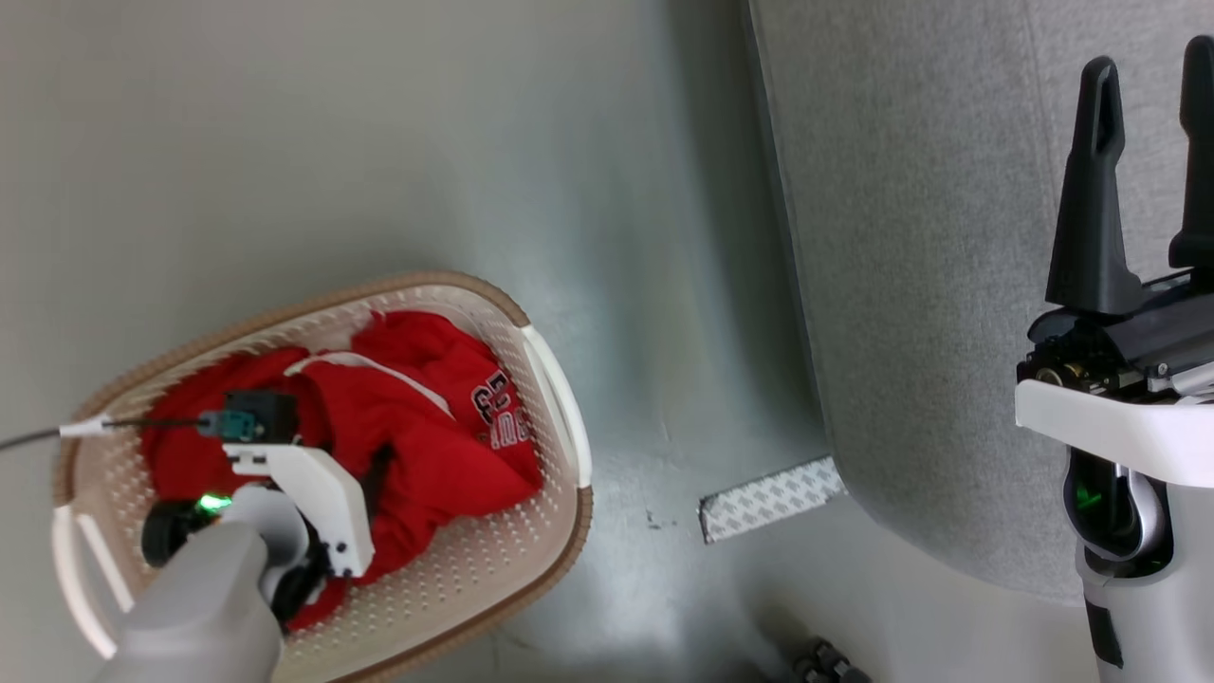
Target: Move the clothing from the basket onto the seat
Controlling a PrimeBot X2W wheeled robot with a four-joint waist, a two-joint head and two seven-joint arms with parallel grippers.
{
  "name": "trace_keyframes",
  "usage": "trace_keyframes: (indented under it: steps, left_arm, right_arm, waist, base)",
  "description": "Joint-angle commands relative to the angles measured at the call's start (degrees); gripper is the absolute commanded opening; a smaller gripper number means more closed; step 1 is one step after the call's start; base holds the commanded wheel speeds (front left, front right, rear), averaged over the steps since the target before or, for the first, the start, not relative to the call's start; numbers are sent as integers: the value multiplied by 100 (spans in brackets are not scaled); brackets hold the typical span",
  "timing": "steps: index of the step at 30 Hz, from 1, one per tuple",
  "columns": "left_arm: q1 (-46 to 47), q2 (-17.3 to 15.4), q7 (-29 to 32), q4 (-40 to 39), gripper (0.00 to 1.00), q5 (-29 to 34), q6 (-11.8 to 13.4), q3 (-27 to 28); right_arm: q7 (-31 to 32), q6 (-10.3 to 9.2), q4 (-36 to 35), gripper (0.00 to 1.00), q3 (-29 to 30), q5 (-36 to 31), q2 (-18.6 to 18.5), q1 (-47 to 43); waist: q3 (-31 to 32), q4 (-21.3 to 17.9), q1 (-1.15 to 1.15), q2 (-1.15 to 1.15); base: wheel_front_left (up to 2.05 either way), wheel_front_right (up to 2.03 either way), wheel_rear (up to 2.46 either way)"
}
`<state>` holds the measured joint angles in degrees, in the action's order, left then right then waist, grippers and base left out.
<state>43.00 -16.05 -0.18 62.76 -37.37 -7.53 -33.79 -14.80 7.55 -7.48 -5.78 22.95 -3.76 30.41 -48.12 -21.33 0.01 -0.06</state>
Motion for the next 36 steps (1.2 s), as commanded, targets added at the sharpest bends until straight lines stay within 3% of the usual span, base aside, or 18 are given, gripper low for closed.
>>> trace_keyframes:
  steps: [1,8,17,18,19,20,29,36]
  left_arm:
    - [59,-88,55,41,100,-73,3,-28]
    - [359,-293,462,107,100,-176,3,-497]
    - [690,-203,376,333,99,-252,2,-898]
    - [722,-197,369,367,61,-267,2,-924]
    - [748,-189,364,404,35,-277,2,-952]
    - [769,-183,326,431,2,-280,2,-980]
    - [651,-249,37,475,0,-539,2,-1210]
    - [214,57,-324,389,0,-811,2,-1385]
  right_arm:
    - [-36,-12,-37,100,-9,8,17,68]
    - [-37,-12,-78,100,-65,45,75,149]
    - [-37,-12,-118,100,-28,-50,99,80]
    - [-37,-12,-126,100,-21,-58,100,63]
    - [-37,-12,-125,100,-17,-64,101,52]
    - [-37,-12,-125,100,-14,-69,102,45]
    - [-37,-12,17,100,-116,-11,102,234]
    - [-36,-12,250,100,-93,-138,64,83]
  waist:
    - [-158,-102,-1,0]
    - [-487,-216,-1,0]
    - [-637,-165,-1,0]
    - [-643,-161,-1,0]
    - [-647,-158,-1,0]
    - [-648,-157,-1,0]
    - [-402,-215,-1,0]
    - [530,44,-1,0]
  base:
    - [0,0,0]
    - [0,0,0]
    - [0,0,0]
    - [0,0,0]
    - [0,0,0]
    - [0,0,0]
    - [0,0,0]
    - [0,0,0]
